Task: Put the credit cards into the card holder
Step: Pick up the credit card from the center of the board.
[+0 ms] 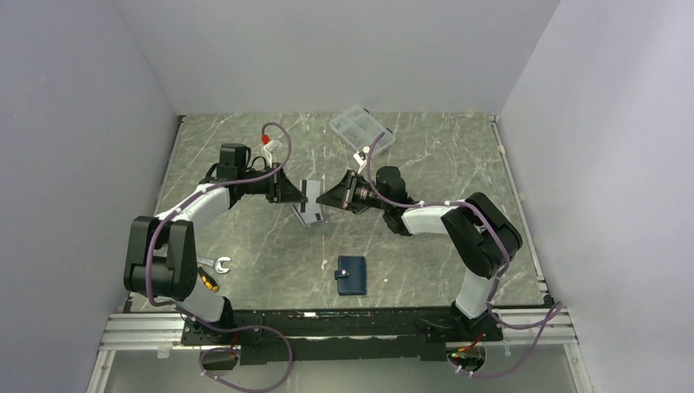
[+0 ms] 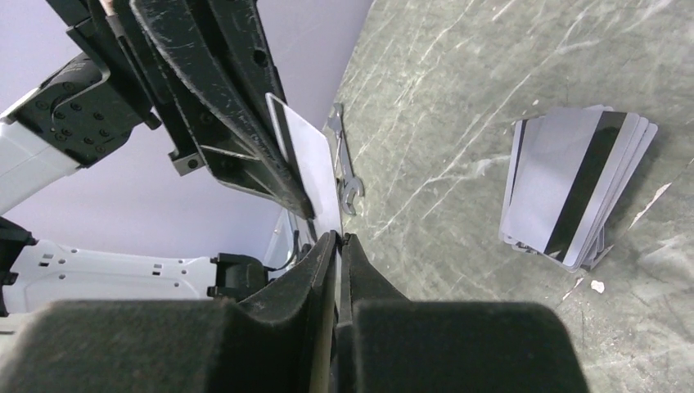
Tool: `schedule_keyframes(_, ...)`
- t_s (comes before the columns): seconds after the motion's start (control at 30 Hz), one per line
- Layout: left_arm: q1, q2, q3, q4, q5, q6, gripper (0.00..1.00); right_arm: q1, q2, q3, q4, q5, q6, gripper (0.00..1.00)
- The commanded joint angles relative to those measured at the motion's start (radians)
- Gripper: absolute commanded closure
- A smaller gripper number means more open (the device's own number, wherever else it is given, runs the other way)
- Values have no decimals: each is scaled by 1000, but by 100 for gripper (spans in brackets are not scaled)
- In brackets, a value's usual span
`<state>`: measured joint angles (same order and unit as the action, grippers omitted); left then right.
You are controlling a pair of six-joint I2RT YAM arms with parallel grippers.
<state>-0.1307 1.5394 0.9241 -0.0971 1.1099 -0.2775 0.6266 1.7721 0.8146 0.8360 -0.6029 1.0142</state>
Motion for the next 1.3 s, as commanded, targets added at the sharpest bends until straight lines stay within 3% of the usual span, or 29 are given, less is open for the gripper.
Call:
schedule_keyframes(0.0,0,-27,3,39,83,-8,94,8,29,44,120,-29,44,89)
schedule_keyframes(0.13,5,-25,-6,50,116,-26,97,6,61,61,206,-53,106,81)
schedule_keyframes(0.3,21,-15,-15,67,165,-57,99,-9,105,51,386,-100,204,55)
schedule_keyframes(0.4,27,-12,-12,46,185,-48,99,-21,110,51,421,-111,220,52)
schedule_keyframes(0.77,29,-48,-1,30,218,-57,99,2,120,161,310,-140,183,64)
schedule_keyframes(1.0,29,-56,9,26,230,-62,95,14,99,148,280,-136,171,94)
schedule_keyframes(1.07,30,-58,12,18,236,-60,92,14,80,139,254,-132,155,100)
schedule_keyframes(1.27,34,-64,21,9,268,-61,70,13,30,100,215,-120,117,100)
